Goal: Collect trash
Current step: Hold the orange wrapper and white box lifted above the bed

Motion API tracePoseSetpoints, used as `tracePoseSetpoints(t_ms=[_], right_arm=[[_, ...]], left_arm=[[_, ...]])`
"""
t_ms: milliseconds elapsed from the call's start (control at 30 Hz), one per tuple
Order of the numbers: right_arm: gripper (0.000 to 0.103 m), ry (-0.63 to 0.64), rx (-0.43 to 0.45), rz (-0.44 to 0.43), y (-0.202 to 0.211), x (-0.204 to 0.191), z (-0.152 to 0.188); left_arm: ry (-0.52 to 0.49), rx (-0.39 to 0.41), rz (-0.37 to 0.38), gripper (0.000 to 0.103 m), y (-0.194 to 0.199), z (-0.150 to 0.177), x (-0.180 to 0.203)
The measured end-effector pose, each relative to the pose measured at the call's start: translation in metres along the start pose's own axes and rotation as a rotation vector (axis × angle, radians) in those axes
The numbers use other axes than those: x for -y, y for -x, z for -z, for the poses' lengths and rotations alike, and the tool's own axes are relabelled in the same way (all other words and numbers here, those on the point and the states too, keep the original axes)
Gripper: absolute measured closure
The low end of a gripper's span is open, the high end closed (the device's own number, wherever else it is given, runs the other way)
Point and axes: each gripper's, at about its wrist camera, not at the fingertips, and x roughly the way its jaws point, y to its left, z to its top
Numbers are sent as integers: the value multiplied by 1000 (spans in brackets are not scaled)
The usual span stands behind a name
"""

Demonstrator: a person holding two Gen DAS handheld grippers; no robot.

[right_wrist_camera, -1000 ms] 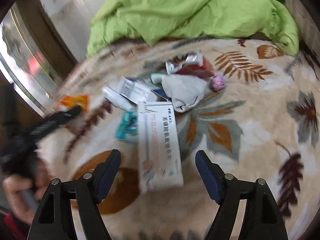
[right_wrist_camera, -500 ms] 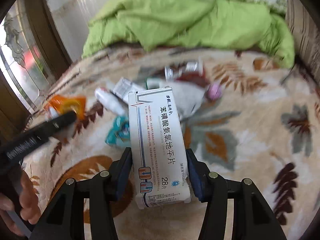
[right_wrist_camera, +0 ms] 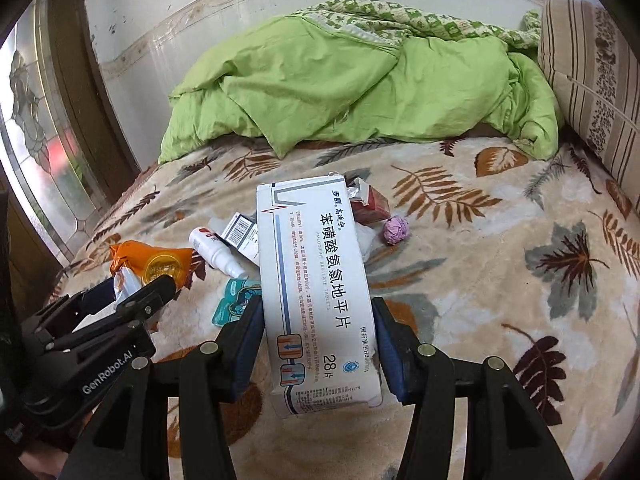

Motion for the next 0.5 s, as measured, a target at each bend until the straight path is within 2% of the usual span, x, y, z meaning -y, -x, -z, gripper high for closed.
tracePoseSetpoints(t_ms=[500], right_arm=[[46,-17,-2,-4,1,0,1]], left_arm=[[-7,0,-12,47,0,0,1]])
